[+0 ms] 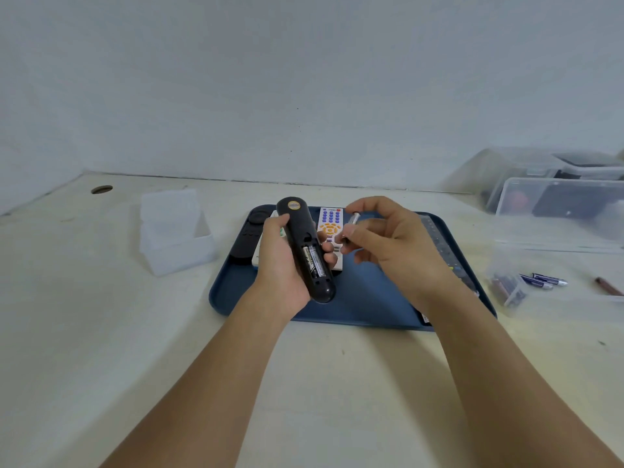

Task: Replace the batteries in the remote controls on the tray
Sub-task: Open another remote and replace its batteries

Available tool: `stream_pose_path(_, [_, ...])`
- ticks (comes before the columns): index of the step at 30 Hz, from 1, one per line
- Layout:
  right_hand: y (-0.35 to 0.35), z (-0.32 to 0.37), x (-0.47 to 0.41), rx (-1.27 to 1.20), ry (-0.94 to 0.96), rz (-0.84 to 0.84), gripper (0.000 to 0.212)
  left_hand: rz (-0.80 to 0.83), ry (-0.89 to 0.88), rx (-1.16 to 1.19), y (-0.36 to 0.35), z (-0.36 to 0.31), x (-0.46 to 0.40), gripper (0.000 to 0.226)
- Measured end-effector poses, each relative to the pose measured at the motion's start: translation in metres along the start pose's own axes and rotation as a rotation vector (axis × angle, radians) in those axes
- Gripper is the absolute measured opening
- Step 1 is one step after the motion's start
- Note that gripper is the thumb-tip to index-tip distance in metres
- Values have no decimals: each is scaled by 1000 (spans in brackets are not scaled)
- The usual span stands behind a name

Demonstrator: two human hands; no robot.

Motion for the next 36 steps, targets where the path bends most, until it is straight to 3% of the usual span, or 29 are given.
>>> stream_pose_path(4, [-12, 1, 7, 12, 100, -55, 11, -28, -33, -44, -1, 1, -1, 42])
stream_pose_path(10, [-25, -4, 13, 577, 622, -165, 11, -60, -10, 85, -1, -4, -3, 51])
stream_pose_path(14, [-30, -10, 12, 692, 683, -72, 17, -78, -26, 87, 0, -3, -4, 54])
stream_pose_path(16, [-30, -12, 10, 709, 673, -16, 24, -83, -60, 114, 3, -6, -7, 50])
stream_pose_path(19, [-29, -13, 8, 630, 617, 22, 16, -70, -72, 89, 4, -9, -8, 52])
stream_pose_path(25, [-14, -13, 1, 299, 256, -63, 16, 85, -103, -47, -3, 1, -4, 42])
stream_pose_path(29, [-10, -16, -1, 198, 141, -65, 22, 160, -141, -129, -5, 3, -2, 29])
stream_pose_path(36, [0, -27, -3, 39, -140, -43, 21, 180, -184, -273, -3, 10, -3, 30])
Point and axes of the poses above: each hand's wrist, its own x-axis away from the middle knuckle, its own y-axis out of the back of the hand, z = x × y, the point moved 3 cm from there along -x, towards the middle knuckle, and after that the axes turned 8 degrees about -z, right-handed, at the moved point
